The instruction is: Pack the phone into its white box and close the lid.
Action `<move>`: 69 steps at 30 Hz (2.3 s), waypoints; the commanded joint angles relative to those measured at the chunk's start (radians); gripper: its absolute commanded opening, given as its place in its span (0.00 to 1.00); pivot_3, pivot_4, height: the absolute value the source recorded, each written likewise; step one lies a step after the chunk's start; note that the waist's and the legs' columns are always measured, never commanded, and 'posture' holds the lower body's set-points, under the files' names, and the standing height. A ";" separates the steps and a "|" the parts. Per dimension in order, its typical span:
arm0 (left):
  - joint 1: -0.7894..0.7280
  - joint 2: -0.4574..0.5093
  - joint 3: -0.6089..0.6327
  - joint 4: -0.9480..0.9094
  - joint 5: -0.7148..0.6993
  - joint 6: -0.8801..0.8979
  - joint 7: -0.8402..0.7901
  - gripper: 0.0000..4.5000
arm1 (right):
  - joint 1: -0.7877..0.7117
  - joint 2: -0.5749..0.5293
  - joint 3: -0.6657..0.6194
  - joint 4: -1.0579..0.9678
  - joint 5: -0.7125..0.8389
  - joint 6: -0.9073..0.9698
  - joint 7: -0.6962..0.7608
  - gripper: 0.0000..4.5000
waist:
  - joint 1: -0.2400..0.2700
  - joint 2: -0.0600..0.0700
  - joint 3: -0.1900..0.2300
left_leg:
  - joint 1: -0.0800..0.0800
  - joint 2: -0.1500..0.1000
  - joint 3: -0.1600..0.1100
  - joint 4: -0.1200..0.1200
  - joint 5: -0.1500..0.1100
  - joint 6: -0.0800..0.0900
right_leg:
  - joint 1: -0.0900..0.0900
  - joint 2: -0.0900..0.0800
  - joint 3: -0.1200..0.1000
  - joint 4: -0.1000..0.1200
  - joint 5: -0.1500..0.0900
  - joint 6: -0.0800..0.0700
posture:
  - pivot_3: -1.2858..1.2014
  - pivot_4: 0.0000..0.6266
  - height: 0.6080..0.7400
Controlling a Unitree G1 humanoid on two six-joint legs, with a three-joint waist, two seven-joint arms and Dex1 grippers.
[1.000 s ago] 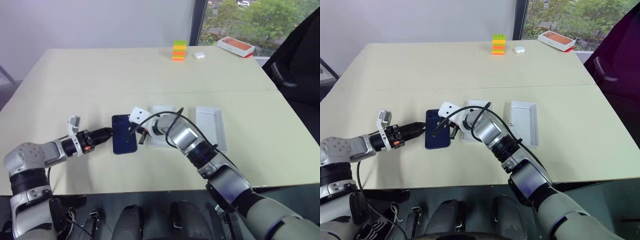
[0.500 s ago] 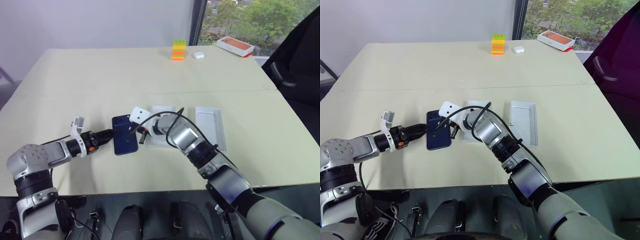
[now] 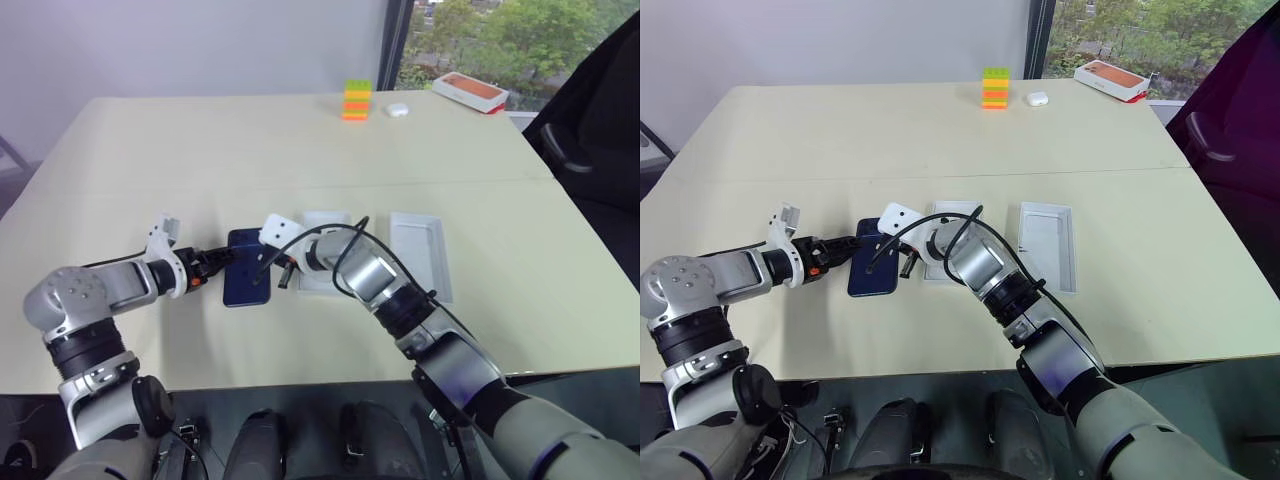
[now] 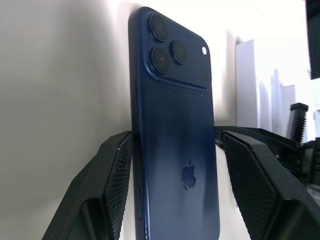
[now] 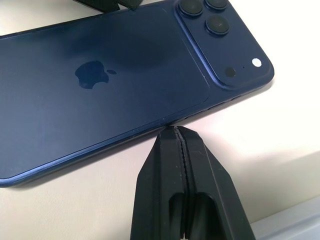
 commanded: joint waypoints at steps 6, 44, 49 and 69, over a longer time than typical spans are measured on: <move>0.037 0.000 -0.033 -0.006 -0.144 0.013 0.066 0.66 | 0.019 0.017 0.024 -0.003 0.002 0.001 0.010 0.01 | -0.002 0.000 0.000 | 0.000 0.000 0.000 0.000 0.000 0.000 | 0.000 0.000 0.000 -0.001 0.000 0.000 | 0.52 0.24 1.00; 0.135 -0.057 0.028 0.080 -0.148 -0.021 0.030 0.00 | 0.035 0.001 0.034 -0.037 -0.004 0.010 0.017 0.00 | -0.004 -0.001 -0.001 | 0.001 0.000 0.001 -0.002 0.000 0.000 | 0.000 0.000 -0.001 -0.002 0.000 0.000 | 0.52 0.24 1.00; 0.139 -0.053 0.049 0.092 -0.171 -0.008 0.010 0.00 | 0.037 -0.006 0.019 -0.053 0.003 0.001 0.020 0.00 | -0.005 -0.001 -0.001 | 0.001 0.000 0.001 -0.002 0.000 0.000 | 0.000 0.001 -0.001 -0.002 0.000 0.000 | 0.52 0.24 1.00; 0.102 0.066 0.013 0.054 -0.325 -0.087 -0.210 0.00 | 0.159 -0.431 -0.094 -0.657 0.375 0.299 0.318 0.72 | 0.003 -0.006 0.004 | -0.017 -0.005 -0.002 -0.005 0.001 -0.002 | -0.016 0.000 -0.004 -0.005 -0.001 0.002 | 0.52 0.24 1.00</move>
